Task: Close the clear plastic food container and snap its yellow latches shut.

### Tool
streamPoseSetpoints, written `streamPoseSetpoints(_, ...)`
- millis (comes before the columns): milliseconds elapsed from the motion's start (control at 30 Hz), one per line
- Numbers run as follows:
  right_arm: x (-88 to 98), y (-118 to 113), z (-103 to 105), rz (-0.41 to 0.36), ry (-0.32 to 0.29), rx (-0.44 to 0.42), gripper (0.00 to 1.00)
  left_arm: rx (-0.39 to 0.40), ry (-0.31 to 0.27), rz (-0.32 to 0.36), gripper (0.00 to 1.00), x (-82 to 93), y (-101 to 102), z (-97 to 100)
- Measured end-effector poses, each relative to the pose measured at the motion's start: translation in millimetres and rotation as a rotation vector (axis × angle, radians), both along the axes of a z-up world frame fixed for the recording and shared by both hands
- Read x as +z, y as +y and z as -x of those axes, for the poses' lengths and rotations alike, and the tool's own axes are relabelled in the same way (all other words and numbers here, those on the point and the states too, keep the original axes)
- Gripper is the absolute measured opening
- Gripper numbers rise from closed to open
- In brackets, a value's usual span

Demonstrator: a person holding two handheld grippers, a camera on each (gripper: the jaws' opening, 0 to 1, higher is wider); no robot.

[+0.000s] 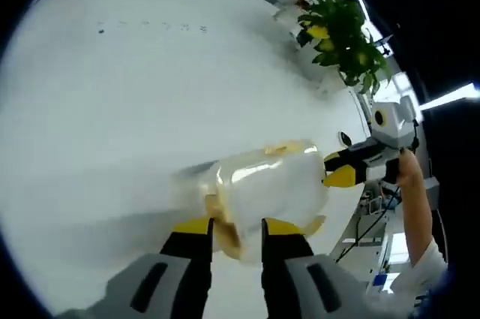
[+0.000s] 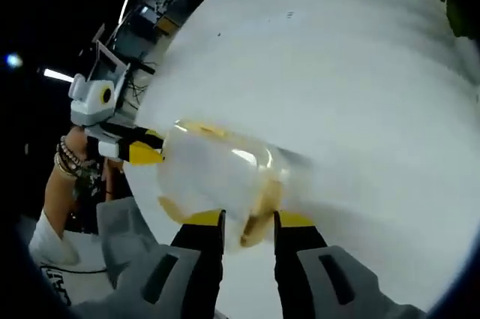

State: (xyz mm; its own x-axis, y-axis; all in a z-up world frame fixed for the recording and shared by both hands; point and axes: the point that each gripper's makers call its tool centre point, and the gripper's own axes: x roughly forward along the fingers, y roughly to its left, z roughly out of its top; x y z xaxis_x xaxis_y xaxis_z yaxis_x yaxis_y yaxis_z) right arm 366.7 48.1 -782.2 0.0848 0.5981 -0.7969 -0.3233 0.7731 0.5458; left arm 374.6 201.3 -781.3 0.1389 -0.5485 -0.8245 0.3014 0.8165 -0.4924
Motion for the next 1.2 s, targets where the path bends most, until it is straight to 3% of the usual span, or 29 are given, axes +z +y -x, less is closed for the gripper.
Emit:
streamPoseSetpoints(267,1.3,-0.6,0.0,0.038,-0.045,0.008,0.20,0.067,0.066,0.033,0.16,-3.4,1.2,-1.6)
streamPoseSetpoints(467,-0.4,-1.6,-0.1,0.016,-0.040,-0.010,0.19,0.053,0.056,0.011,0.16,-1.6,-1.3,-0.2)
streamPoseSetpoints(933,0.4,1.6,1.4,0.009,-0.037,-0.002,0.19,0.045,0.100,0.048,0.12,-1.7,-1.8,3.5)
streamPoseSetpoints(967,1.1,1.5,0.8,0.012,-0.038,-0.001,0.19,0.062,0.111,0.021,0.12,-3.9,2.1,4.8)
streamPoseSetpoints(1200,2.3,1.0,2.0,0.021,-0.031,0.010,0.18,0.062,0.108,0.037,0.13,-6.1,-4.5,5.3)
